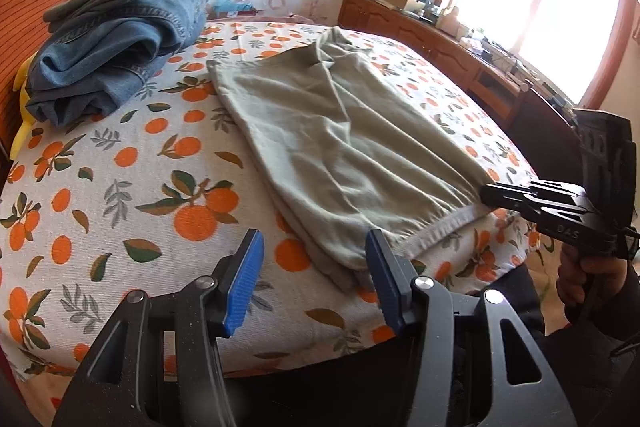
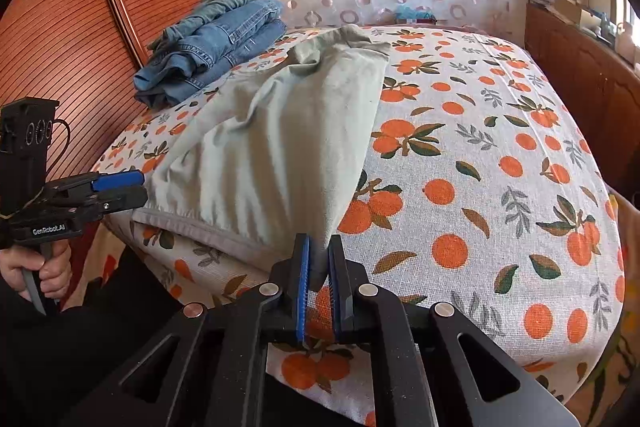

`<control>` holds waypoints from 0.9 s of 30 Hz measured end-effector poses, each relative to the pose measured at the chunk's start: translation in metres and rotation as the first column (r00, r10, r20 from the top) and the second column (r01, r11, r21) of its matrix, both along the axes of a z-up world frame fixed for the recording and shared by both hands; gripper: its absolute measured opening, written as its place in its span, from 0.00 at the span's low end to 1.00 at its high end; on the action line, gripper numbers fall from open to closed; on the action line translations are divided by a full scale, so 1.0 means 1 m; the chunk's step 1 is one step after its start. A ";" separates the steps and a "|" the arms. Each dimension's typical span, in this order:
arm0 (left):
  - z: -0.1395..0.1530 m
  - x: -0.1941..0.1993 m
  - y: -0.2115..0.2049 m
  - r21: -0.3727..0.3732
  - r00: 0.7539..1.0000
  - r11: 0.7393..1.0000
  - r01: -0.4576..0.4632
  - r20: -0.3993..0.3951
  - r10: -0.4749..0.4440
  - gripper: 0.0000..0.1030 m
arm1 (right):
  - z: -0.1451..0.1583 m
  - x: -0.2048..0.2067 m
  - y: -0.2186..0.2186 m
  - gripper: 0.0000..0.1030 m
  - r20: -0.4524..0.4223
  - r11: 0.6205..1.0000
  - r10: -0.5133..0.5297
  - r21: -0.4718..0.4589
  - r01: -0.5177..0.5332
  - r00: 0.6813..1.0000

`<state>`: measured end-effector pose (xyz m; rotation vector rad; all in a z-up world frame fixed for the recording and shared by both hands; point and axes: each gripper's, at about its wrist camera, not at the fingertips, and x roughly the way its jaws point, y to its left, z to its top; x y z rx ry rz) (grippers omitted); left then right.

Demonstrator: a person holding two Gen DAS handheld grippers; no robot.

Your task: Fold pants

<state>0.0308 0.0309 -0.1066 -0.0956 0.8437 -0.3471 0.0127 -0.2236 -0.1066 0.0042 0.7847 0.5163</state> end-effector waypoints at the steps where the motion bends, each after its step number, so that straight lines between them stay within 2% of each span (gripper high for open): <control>1: 0.001 0.000 -0.001 0.002 1.000 1.000 0.000 0.003 0.000 0.53 | -0.001 0.001 0.000 0.08 -0.001 1.000 0.000 0.002 0.000 1.000; 4: 0.005 0.005 -0.003 0.011 1.000 1.000 0.000 0.013 0.000 0.53 | -0.001 0.000 -0.003 0.08 -0.003 1.000 0.002 0.003 -0.002 1.000; 6: 0.009 0.010 -0.004 0.021 1.000 1.000 0.001 0.027 -0.001 0.53 | 0.000 0.001 -0.004 0.16 -0.004 1.000 -0.005 -0.006 0.005 1.000; 8: 0.013 0.019 -0.003 0.033 0.999 0.999 -0.005 0.042 0.003 0.53 | 0.001 0.002 -0.006 0.17 -0.003 1.000 -0.014 -0.011 0.014 1.000; 17: 0.019 0.088 0.011 0.091 0.997 0.995 -0.039 0.075 0.032 0.52 | 0.016 0.013 -0.020 0.31 0.053 0.996 -0.089 -0.023 0.091 0.995; 21: 0.016 0.125 0.016 0.121 0.997 0.991 -0.056 0.062 0.049 0.41 | 0.020 0.026 -0.014 0.37 0.088 0.995 -0.092 -0.029 0.095 0.992; 27: 0.010 0.165 0.016 0.149 0.998 0.987 -0.058 0.046 0.051 0.33 | 0.014 0.056 0.018 0.42 0.114 0.997 -0.047 -0.051 0.053 0.992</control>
